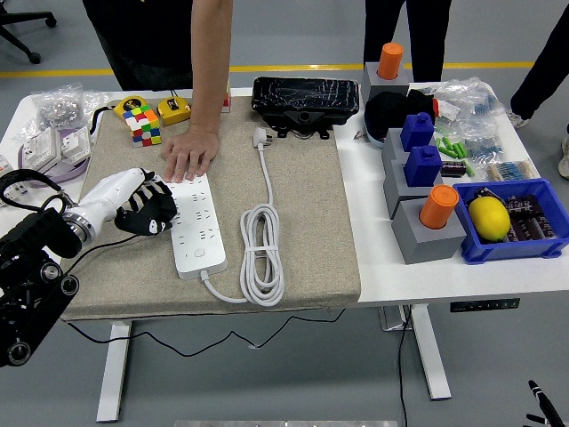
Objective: Pick up the plug,place it near the board,insert it into the board,press the button
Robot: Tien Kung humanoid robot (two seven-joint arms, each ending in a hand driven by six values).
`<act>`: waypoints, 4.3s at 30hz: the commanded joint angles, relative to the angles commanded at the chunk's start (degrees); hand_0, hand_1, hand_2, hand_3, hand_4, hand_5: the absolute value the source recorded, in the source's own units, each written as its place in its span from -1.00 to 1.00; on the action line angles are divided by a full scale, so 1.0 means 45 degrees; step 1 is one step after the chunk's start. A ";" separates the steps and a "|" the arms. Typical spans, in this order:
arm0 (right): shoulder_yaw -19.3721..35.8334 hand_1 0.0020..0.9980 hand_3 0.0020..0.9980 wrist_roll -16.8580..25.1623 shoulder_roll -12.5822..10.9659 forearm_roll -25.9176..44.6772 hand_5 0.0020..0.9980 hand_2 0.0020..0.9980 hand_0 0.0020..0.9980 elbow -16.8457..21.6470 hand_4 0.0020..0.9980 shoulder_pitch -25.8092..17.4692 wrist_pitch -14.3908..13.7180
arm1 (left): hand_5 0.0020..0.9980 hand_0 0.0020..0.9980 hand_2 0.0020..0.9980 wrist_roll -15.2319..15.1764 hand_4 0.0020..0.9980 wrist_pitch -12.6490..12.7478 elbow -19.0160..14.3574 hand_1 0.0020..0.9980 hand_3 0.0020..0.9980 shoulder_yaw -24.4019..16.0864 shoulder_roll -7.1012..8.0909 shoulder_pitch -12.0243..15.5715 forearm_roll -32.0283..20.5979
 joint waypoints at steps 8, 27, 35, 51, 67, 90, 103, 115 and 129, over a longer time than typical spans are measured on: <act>-0.0018 0.51 0.54 0.0012 -0.0013 0.0034 1.00 0.47 0.62 0.0000 1.00 0.0036 -0.0001 | -1.00 -0.33 -0.14 0.0085 0.57 -0.0245 -0.0198 -0.38 0.06 0.0137 0.0037 0.0034 0.0041; -0.0008 0.51 0.54 0.0007 -0.0035 0.0045 1.00 0.47 0.62 0.0000 1.00 0.0030 -0.0001 | -1.00 -0.34 -0.14 -0.0064 0.50 -0.0151 0.0113 -0.33 0.05 0.0254 0.0060 -0.0026 0.0102; -0.0010 0.51 0.54 0.0007 -0.0030 0.0069 1.00 0.47 0.62 0.0000 1.00 0.0010 -0.0003 | -1.00 -0.33 -0.13 -0.0077 0.41 -0.0156 0.0207 -0.20 0.04 0.0343 0.0104 -0.0009 0.0134; 0.0020 0.51 0.54 0.0024 -0.0046 0.0073 1.00 0.47 0.62 0.0000 1.00 -0.0008 -0.0012 | -1.00 -0.33 -0.09 -0.0110 0.44 -0.0068 0.0256 -0.09 0.06 0.0433 0.0137 -0.0027 0.0163; 0.0064 0.51 0.54 0.0049 -0.0069 0.0064 1.00 0.47 0.62 0.0000 1.00 0.0041 -0.0001 | -1.00 -0.22 0.24 -0.0134 0.41 -0.0006 0.0330 0.15 0.21 0.0341 0.0162 -0.0055 0.0264; 0.0138 0.50 0.54 0.0040 -0.0083 0.0004 1.00 0.46 0.62 0.0000 1.00 0.0039 -0.0034 | -1.00 -0.22 0.26 -0.0154 0.40 -0.0077 0.0265 0.19 0.22 0.0447 0.0160 -0.0017 0.0172; 0.0111 0.50 0.54 0.0047 -0.0077 0.0043 1.00 0.46 0.62 0.0000 1.00 -0.0002 -0.0041 | -1.00 -0.08 0.30 -0.0214 0.78 -0.0083 0.0391 0.39 0.23 0.0480 0.0171 0.0029 0.0003; 0.0098 0.50 0.54 0.0070 -0.0082 0.0073 1.00 0.46 0.62 0.0000 1.00 0.0007 -0.0076 | -1.00 -0.03 0.43 -0.0287 1.00 -0.0227 0.0464 0.42 0.31 0.0502 0.0187 0.0013 -0.0089; 0.0045 0.50 0.54 0.0057 -0.0098 0.0111 1.00 0.46 0.62 0.0000 1.00 0.0051 -0.0069 | -0.74 0.03 0.50 -0.0551 1.00 -0.0418 0.0627 0.48 0.54 0.0405 0.0152 -0.0029 -0.0895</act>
